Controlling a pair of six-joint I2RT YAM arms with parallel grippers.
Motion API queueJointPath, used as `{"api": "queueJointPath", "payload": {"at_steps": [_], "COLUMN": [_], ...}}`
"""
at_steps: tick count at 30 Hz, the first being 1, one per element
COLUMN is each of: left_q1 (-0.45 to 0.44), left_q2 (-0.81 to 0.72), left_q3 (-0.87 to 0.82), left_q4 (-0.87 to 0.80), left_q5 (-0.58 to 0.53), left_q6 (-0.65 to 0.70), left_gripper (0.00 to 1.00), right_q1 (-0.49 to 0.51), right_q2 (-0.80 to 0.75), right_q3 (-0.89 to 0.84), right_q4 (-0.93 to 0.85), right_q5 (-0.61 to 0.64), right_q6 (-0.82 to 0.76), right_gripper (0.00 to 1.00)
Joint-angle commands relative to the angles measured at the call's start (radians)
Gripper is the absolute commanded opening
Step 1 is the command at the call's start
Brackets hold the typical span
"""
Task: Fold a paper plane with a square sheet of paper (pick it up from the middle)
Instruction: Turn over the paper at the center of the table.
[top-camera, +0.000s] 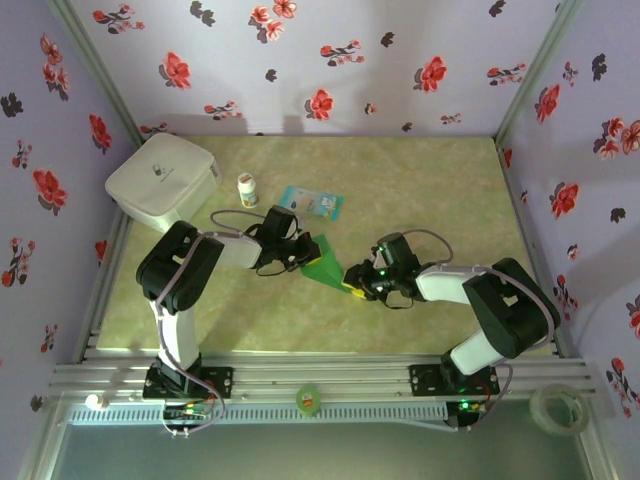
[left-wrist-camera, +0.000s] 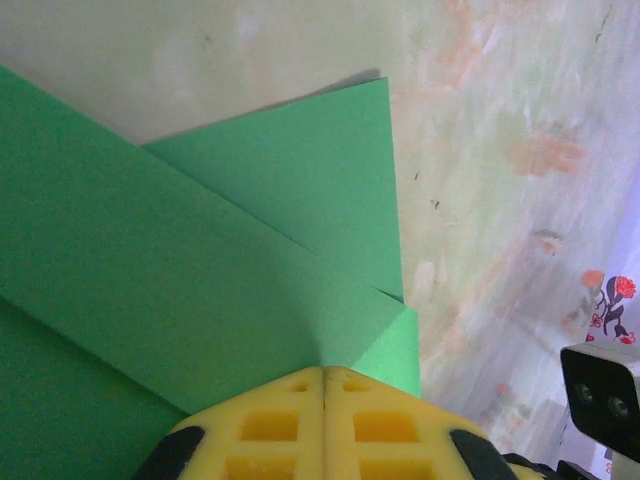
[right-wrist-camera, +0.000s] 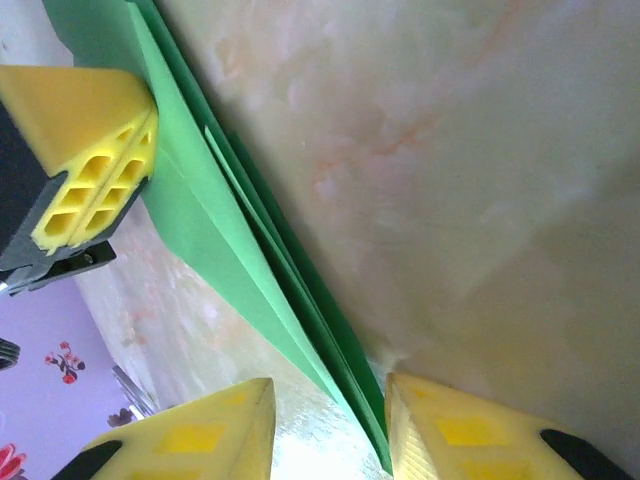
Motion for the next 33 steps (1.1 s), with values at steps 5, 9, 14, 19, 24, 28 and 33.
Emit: {"api": "queueJointPath", "payload": {"at_steps": [5,9,14,19,24,28,33], "left_q1": [0.011,0.012,0.012,0.012,0.011,0.013,0.015], "left_q2": [0.019,0.020,0.019,0.019,0.003,-0.068,-0.197], "left_q3": [-0.018,-0.014,-0.011,-0.006,0.008,0.044,0.064], "left_q4": [-0.044,-0.047,-0.049,-0.051,-0.076,-0.128,-0.156], "left_q5": [-0.013,-0.013,-0.013,-0.011,-0.009,0.001,-0.006], "left_q6": [-0.004,-0.002,-0.003,0.000,0.011,0.058,0.097], "left_gripper": [0.03,0.03,0.03,0.03,0.04,0.12,0.31], "right_q1": [-0.006,-0.006,-0.006,-0.007,-0.008,-0.008,-0.009], "right_q2": [0.006,0.025,0.051,0.072,0.069,0.046,-0.082], "right_q3": [0.009,0.012,0.020,0.014,0.022,0.018,0.037], "right_q4": [0.010,0.072,0.106,0.159,0.137,0.119,-0.046], "right_q5": [-0.048,-0.060,-0.066,-0.075,-0.066,-0.079,-0.021], "right_q6": [-0.007,0.010,0.007,0.006,-0.029,-0.055,-0.153], "right_gripper": [0.32,0.28,0.27,0.25,0.15,0.08,0.06]}}
